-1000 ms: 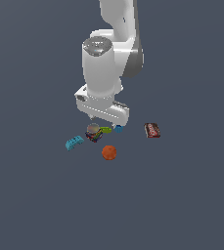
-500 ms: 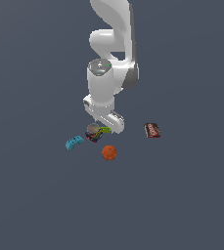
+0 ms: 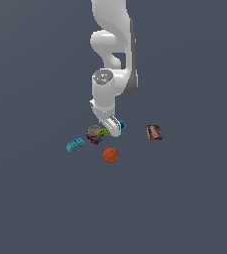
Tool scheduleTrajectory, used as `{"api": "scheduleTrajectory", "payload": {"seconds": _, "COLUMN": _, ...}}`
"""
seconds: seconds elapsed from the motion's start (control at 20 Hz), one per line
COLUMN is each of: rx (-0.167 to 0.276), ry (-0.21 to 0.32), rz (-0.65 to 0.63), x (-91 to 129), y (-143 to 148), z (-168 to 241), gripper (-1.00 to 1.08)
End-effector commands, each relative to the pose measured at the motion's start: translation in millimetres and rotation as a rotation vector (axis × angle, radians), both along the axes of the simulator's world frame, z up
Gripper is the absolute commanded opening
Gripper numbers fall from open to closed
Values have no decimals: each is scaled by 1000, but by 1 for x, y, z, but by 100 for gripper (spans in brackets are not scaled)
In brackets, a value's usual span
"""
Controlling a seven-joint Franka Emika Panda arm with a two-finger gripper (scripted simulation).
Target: Pick up a designated object from a clutter of objects.
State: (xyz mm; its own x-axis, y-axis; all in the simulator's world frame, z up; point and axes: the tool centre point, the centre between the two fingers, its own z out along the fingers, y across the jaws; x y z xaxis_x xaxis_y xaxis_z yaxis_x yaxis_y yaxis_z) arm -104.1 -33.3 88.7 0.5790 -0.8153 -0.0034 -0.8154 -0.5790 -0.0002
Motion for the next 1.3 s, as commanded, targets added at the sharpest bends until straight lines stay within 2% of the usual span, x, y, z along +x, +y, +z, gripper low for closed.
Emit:
{"api": "scheduleTrajectory", "payload": {"seconds": 0.0, "rx": -1, "ry": -1, "rz": -44, "x": -7, "y": 0, "z": -8, "gripper": 100}}
{"api": "scheduleTrajectory", "payload": {"seconds": 0.4, "rx": -3, "ry": -2, "rz": -112, "x": -20, "y": -1, "z": -19, "gripper": 100}}
{"api": "scheduleTrajectory", "payload": {"seconds": 0.8, "rx": -3, "ry": -1, "rz": -111, "x": -20, "y": -1, "z": -25, "gripper": 100}}
{"api": "scheduleTrajectory", "payload": {"seconds": 1.25, "rx": -3, "ry": -1, "rz": -114, "x": -21, "y": 0, "z": -57, "gripper": 100}}
